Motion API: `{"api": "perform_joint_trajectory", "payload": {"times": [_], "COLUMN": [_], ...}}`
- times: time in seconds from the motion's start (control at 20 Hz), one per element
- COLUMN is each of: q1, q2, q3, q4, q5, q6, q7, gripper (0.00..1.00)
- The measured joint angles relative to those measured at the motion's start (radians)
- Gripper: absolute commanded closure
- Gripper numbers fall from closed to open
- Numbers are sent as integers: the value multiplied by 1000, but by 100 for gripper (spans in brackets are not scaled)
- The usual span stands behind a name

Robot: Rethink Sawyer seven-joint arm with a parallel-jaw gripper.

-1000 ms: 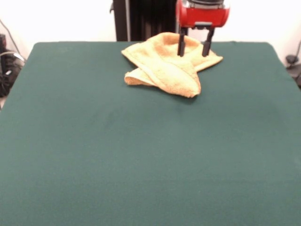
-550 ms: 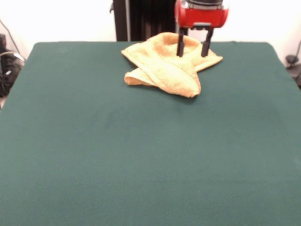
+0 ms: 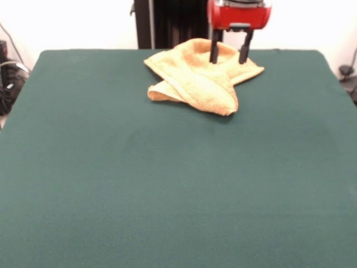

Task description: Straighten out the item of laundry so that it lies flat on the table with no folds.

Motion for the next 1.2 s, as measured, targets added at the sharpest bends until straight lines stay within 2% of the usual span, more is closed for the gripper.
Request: {"api": "perform_joint_trajectory", "payload": {"times": [0.6, 1.2], "q1": [0, -1], "q2": [-95, -103], "q3": [0, 0], "q4": [-1, -4], "q5": [0, 0], "q6": [104, 106], "q7": [0, 0], "gripper": [0, 0]}}
